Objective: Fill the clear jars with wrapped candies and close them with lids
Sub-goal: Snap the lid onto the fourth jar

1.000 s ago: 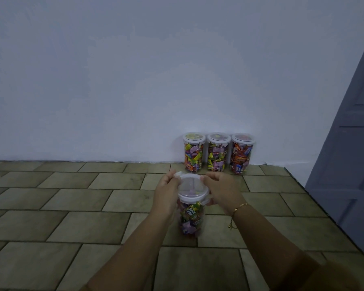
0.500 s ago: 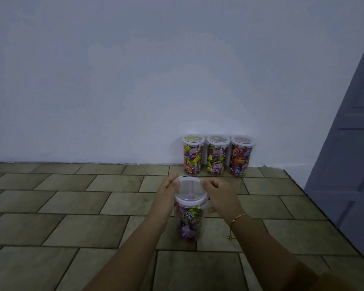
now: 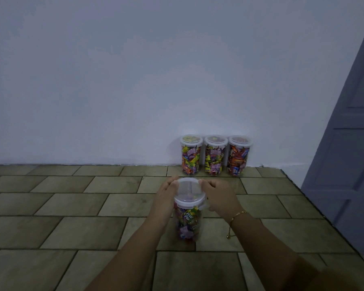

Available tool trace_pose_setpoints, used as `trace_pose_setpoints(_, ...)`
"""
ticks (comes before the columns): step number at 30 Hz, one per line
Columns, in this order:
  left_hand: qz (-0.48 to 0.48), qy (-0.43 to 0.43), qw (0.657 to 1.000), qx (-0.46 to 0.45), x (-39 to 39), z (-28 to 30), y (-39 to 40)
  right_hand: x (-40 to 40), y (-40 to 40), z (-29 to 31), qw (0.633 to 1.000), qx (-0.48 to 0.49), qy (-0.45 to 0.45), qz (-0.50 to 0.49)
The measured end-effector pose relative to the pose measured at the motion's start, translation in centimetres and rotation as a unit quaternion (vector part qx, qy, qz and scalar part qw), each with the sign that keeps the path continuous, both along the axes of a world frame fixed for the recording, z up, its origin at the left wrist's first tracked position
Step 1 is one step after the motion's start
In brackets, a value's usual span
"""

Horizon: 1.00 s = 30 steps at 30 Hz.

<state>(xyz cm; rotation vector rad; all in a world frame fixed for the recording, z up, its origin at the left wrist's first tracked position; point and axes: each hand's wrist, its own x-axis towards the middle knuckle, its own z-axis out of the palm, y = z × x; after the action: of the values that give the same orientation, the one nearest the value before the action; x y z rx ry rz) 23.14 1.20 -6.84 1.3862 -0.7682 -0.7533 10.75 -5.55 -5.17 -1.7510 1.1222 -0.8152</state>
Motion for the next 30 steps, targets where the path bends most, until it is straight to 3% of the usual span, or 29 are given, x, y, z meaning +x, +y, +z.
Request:
trace_pose_setpoints(14, 0.041, 0.024, 0.999, 0.016, -0.1, 0.0, 0.2, -0.1, 0.6, 0.5, 0.998, 0.057, -0.015, 0.013)
trace_pose_setpoints(22, 0.042, 0.001, 0.999, 0.01, -0.3, 0.0, 0.6, -2.6, -0.6, 0.5, 0.959, 0.174, 0.015, 0.224)
trace_pose_setpoints(30, 0.04, -0.023, 0.999, 0.019, -0.2, -0.1, 0.5, -2.6, -0.8, -0.5, 0.96, 0.174, -0.031, 0.219)
